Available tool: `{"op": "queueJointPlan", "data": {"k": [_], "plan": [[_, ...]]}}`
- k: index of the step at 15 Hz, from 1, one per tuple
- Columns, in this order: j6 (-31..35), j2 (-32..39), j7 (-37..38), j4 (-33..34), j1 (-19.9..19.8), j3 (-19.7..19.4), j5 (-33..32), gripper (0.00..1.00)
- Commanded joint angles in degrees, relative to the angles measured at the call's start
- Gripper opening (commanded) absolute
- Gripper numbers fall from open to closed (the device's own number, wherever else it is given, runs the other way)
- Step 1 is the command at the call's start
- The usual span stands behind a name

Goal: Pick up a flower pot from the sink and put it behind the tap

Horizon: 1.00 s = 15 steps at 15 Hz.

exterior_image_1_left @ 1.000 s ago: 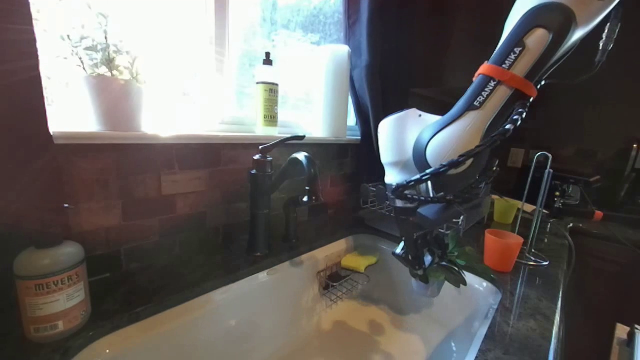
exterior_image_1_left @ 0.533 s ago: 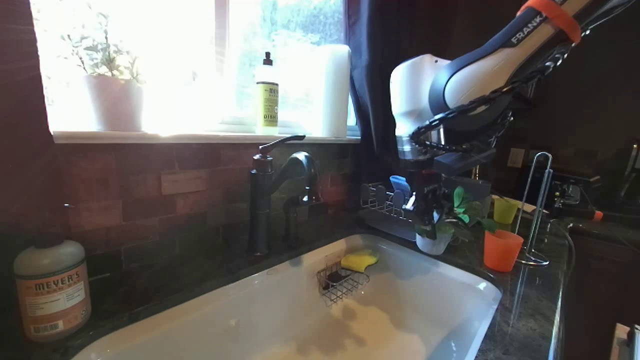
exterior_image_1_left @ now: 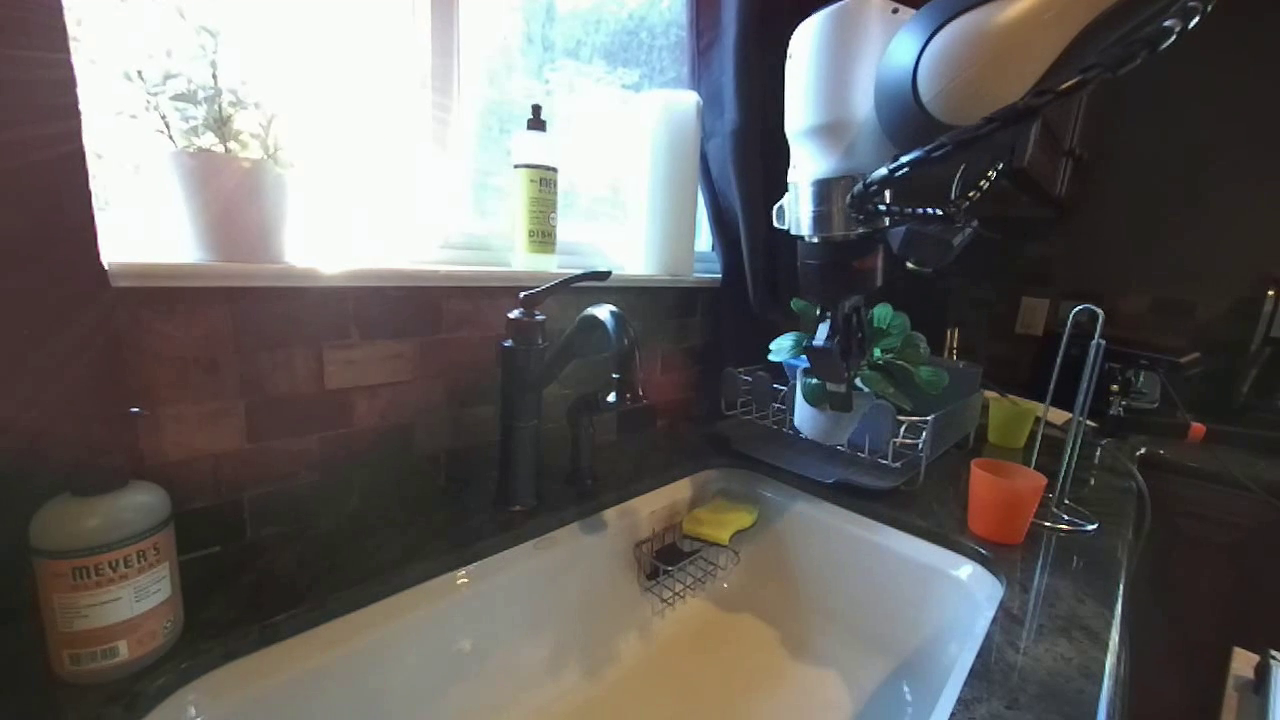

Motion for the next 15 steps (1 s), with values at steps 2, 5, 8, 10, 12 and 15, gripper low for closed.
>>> {"op": "queueJointPlan", "data": {"k": [2, 5, 8, 10, 12, 15], "plan": [[0.0, 0.2, -0.3, 0.0, -1.5, 1.3, 0.4, 0.00], [0.4, 0.9, 0.2, -0.1, -1.9, 1.6, -0.5, 0.00], [0.6, 1.6, -9.3, 3.1, -2.3, -0.3, -1.4, 0.00], [0.0, 2.2, -15.6, 6.0, -3.1, -2.4, 0.5, 0.00], [-0.2, 4.5, -22.2, 10.2, -4.0, -5.0, 3.3, 0.00], [-5.1, 10.2, -26.7, 18.7, -5.4, -6.6, 4.8, 0.00]]}}
